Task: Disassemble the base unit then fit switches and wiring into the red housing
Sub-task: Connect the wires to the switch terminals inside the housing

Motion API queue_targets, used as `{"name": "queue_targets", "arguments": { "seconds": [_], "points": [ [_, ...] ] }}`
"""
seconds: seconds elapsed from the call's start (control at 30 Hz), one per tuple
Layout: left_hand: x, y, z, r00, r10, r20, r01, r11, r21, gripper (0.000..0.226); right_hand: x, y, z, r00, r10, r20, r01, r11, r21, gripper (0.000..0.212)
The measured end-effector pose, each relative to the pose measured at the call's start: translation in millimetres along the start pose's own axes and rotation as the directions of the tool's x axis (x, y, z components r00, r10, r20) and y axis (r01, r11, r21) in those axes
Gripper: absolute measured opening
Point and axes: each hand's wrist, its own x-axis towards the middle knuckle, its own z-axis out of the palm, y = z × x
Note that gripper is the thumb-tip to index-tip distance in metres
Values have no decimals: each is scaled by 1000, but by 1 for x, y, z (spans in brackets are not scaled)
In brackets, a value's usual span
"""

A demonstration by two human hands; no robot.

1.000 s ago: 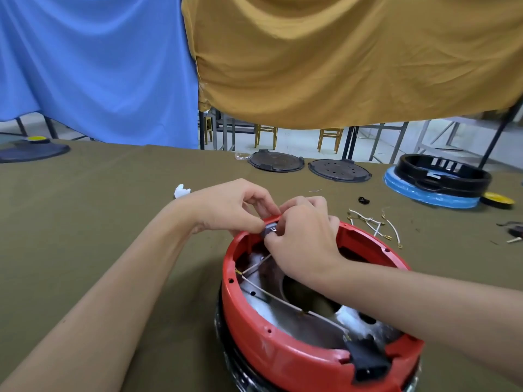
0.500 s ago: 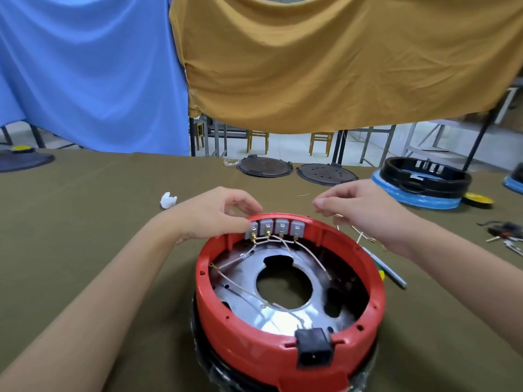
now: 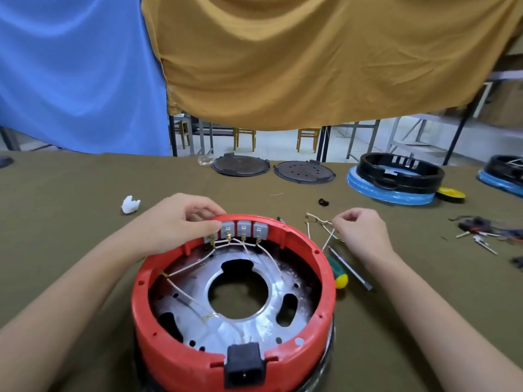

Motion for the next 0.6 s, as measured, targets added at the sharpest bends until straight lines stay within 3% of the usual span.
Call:
{"name": "queue_targets", "arguments": {
  "seconds": [0.1, 0.17, 0.33, 0.5, 0.6],
  "points": [
    [-2, 1, 2, 1000, 2, -8, -2, 1000, -1, 10, -4, 0, 8, 997, -9, 79, 35, 944, -328, 31],
    [-2, 4, 4, 1000, 8, -11, -8, 1000, -11, 10, -5, -3, 13, 997, -14, 77, 45, 905, -423, 31],
    [-3, 9, 9, 1000, 7, -4, -7, 999, -44, 10, -6, -10, 14, 994, 61, 92, -19, 917, -398, 15],
    [-3, 7, 7, 1000, 7, 2, -7, 998, -58, 11, -12, -16, -2, 996, -60, 60, 74, 962, -262, 24],
    [-2, 6, 6, 1000, 10, 9, -9, 998, -65, 12, -20, -24, -1, 977, -201, 77, 210, 968, -139, 23]
  ]
}}
